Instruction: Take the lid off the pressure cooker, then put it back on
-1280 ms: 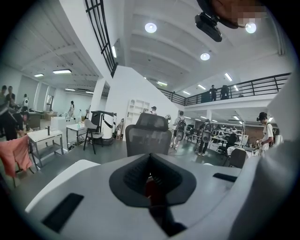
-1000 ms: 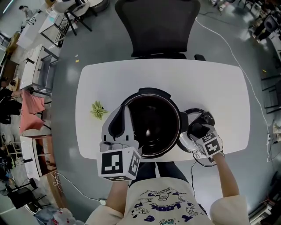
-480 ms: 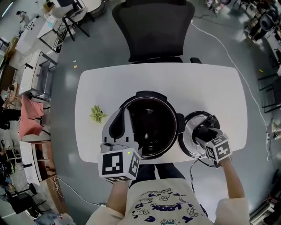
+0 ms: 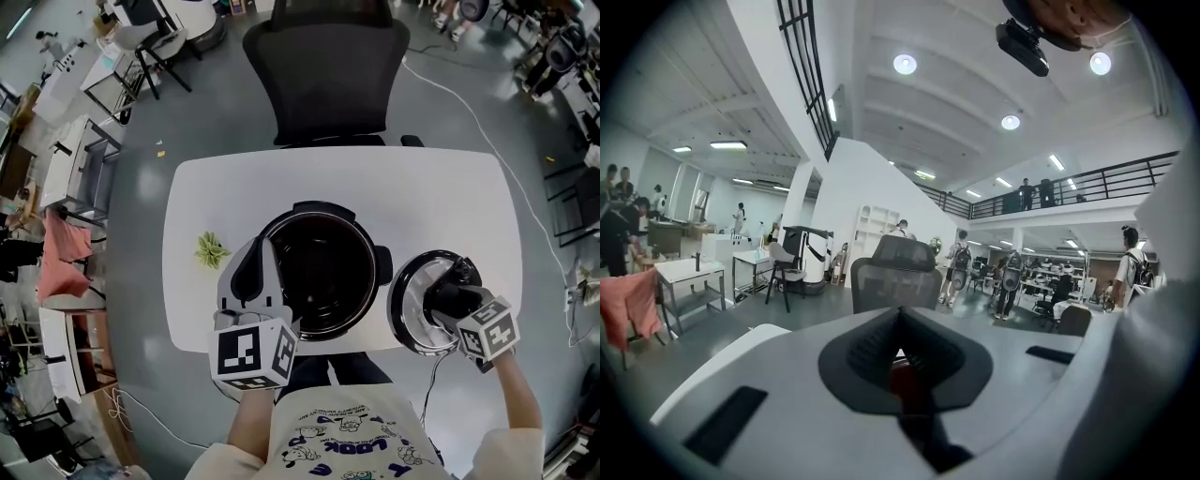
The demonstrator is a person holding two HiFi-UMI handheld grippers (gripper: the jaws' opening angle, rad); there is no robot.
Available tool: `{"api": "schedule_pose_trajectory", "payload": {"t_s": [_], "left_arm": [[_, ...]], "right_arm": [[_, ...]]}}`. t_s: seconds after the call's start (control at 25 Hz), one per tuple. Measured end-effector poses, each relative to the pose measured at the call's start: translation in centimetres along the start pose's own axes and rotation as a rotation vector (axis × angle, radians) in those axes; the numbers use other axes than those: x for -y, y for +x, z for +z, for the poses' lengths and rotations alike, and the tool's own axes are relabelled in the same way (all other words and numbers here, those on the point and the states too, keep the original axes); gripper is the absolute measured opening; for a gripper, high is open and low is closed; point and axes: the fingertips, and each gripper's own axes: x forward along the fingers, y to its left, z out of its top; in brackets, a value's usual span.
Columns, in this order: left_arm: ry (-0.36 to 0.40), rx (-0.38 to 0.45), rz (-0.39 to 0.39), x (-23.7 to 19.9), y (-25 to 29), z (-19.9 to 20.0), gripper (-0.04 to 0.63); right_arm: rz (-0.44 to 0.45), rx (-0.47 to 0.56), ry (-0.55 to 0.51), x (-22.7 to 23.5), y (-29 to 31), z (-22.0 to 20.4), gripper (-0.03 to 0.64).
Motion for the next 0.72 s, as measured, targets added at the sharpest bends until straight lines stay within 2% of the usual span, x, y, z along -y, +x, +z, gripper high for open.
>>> {"api": "schedule_pose_trajectory", "payload": {"t_s": [0.32, 0.72], "left_arm": [[-0.013, 0.019, 0.018, -1.6, -1.8, 0.6, 0.014], [-0.035, 0.012, 0.061, -5.0, -4.1, 0.6, 0.014]], "right_arm": [[0.016, -0.021, -0.071, -2.0, -4.3, 0.9, 0.293], [0.054, 0.009, -0.137, -5.0, -8.8, 5.4, 0.293]]}}
